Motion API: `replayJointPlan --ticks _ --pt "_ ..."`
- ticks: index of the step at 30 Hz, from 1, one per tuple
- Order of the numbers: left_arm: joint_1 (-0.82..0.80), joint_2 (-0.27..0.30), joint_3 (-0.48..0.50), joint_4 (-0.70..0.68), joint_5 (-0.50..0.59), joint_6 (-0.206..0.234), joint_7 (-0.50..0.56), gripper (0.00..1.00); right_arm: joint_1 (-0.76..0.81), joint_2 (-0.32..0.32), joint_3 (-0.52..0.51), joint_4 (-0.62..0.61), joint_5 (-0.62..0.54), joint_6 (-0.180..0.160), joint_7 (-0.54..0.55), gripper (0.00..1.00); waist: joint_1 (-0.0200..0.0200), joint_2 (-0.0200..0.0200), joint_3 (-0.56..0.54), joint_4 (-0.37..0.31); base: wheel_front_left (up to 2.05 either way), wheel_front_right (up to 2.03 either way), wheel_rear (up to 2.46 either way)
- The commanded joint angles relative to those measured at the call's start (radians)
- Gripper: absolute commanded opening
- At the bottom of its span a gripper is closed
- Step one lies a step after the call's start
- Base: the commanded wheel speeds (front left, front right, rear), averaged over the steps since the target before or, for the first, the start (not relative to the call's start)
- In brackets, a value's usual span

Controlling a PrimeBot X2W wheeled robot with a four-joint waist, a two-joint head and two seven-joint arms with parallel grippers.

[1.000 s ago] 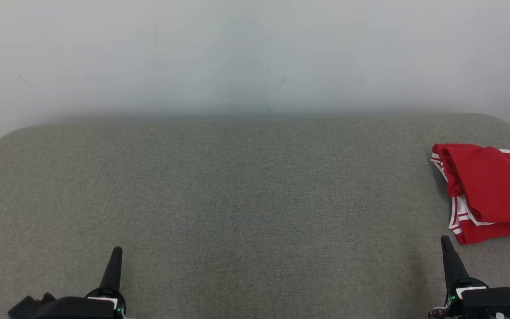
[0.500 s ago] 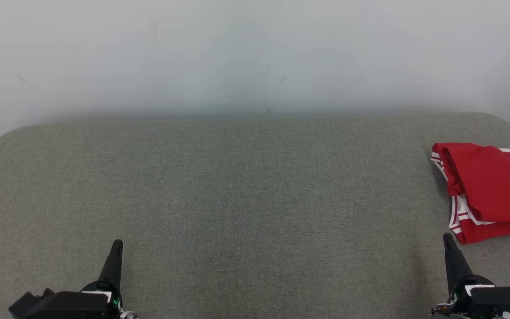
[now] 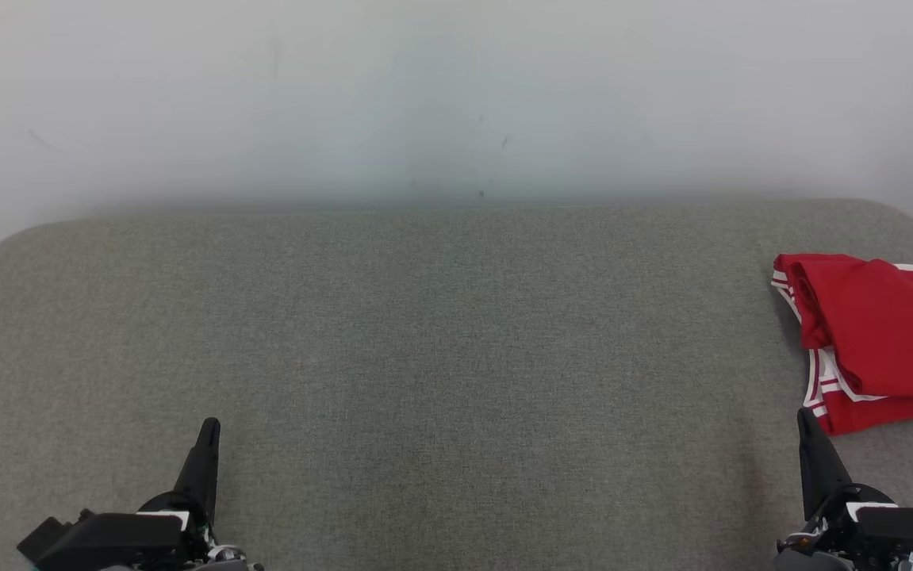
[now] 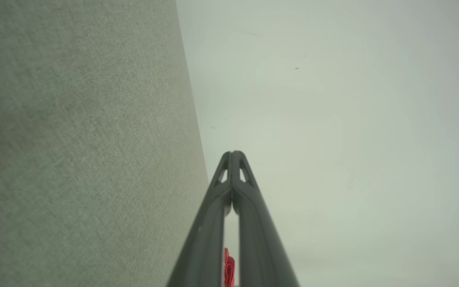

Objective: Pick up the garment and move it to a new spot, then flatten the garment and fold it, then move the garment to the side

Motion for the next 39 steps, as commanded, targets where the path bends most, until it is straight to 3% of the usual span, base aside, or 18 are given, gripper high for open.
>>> replayJointPlan --ticks 1,39 --pt "-0.016 0.003 0.002 0.003 -0.022 -0.010 0.008 0.00 -0.005 -0.001 -0.004 -0.006 0.021 -0.002 0.004 0.00 0.0000 0.0000 0.000 0.000 0.00 0.00 0.00" --pt "-0.021 0.003 0.003 0.005 -0.038 -0.008 0.012 0.00 -0.006 -0.001 -0.005 -0.007 0.035 -0.002 0.008 0.00 0.0000 0.0000 0.001 0.000 0.00 0.00 0.00"
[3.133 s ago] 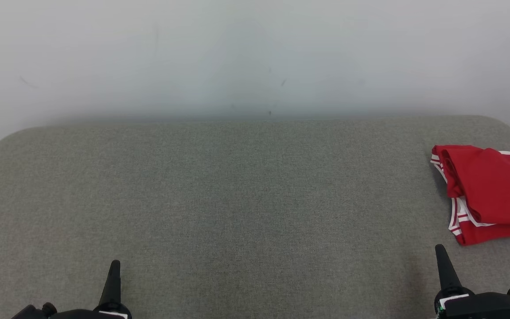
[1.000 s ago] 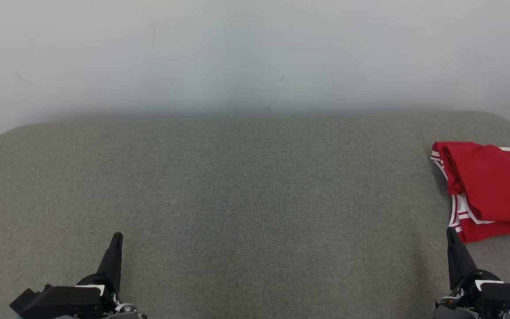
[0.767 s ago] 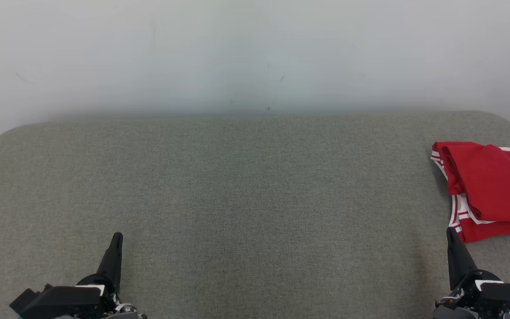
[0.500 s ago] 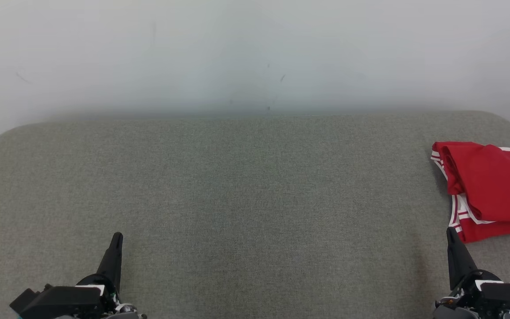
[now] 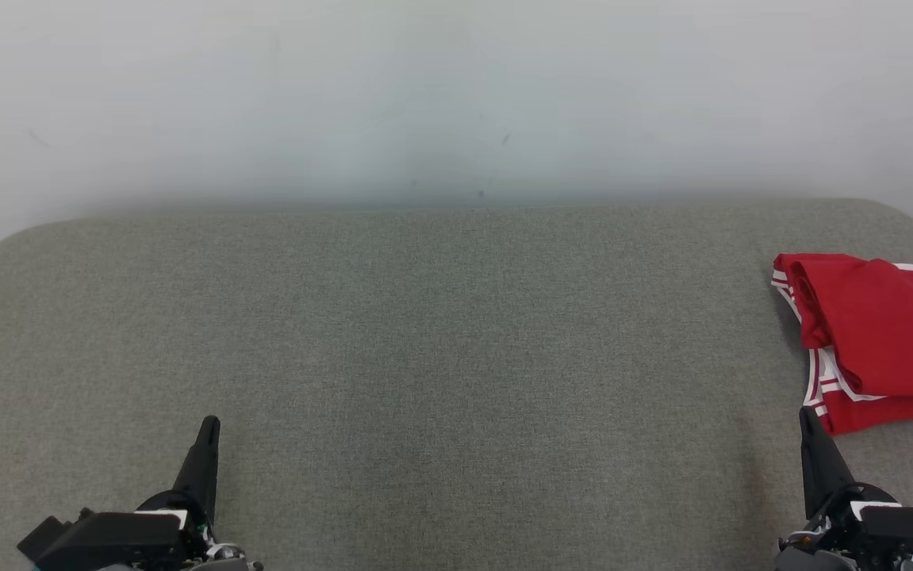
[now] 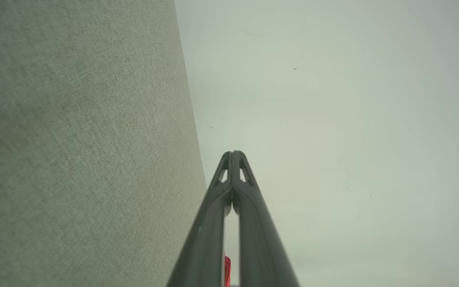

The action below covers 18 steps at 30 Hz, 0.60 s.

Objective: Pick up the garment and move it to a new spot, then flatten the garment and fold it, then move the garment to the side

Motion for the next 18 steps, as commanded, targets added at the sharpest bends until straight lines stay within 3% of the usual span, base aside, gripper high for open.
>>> replayJointPlan --ticks 1,18 --pt "-0.016 0.003 0.000 0.002 -0.007 -0.004 0.005 0.00 -0.004 -0.001 -0.001 -0.004 0.000 -0.002 0.003 0.00 0.0000 -0.0001 0.000 0.000 0.00 0.00 0.00" --pt "-0.016 0.003 0.000 0.002 -0.007 -0.004 0.005 0.00 -0.004 -0.001 -0.001 -0.004 0.000 -0.002 0.003 0.00 0.0000 -0.0001 0.000 0.000 0.00 0.00 0.00"
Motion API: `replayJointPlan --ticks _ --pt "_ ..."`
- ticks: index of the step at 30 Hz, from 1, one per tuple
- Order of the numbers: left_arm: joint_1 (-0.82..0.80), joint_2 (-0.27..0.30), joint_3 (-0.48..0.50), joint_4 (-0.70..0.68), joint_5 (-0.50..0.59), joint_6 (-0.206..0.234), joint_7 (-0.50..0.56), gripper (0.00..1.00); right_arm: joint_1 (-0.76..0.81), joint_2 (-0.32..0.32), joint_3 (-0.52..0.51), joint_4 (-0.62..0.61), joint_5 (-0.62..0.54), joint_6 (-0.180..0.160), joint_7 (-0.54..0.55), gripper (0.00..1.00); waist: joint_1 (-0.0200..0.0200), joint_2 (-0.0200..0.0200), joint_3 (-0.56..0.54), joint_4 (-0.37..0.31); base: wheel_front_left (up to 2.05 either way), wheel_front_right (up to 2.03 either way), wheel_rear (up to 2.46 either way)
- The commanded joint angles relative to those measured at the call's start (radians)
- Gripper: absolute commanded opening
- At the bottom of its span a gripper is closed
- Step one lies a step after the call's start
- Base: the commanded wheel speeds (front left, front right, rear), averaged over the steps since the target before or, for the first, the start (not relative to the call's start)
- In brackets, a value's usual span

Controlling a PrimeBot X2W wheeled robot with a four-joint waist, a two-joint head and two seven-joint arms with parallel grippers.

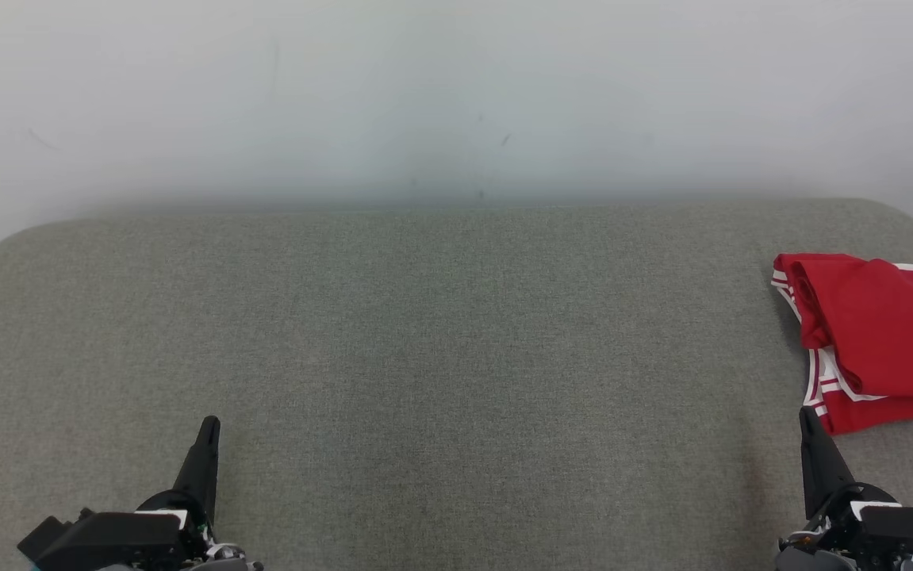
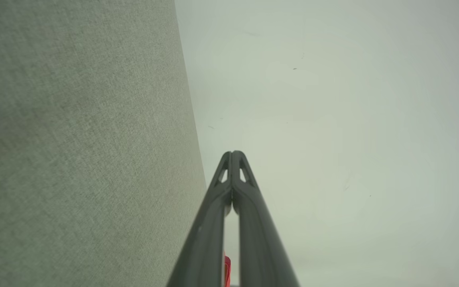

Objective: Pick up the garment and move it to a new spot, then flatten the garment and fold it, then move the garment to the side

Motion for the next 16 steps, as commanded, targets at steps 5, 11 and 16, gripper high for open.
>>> replayJointPlan --ticks 5,11,16 --pt "-0.016 0.003 0.000 0.002 -0.007 -0.004 0.005 0.00 -0.004 -0.001 -0.001 -0.004 0.000 -0.002 0.003 0.00 0.0000 0.0000 0.000 0.000 0.00 0.00 0.00" --pt "-0.016 0.003 0.000 0.002 -0.007 -0.004 0.005 0.00 -0.004 -0.001 -0.001 -0.004 0.000 -0.002 0.003 0.00 0.0000 0.0000 0.000 0.000 0.00 0.00 0.00" --pt "-0.016 0.003 0.000 0.002 -0.007 -0.004 0.005 0.00 -0.004 -0.001 -0.001 -0.004 0.000 -0.002 0.003 0.00 0.0000 0.0000 0.000 0.000 0.00 0.00 0.00"
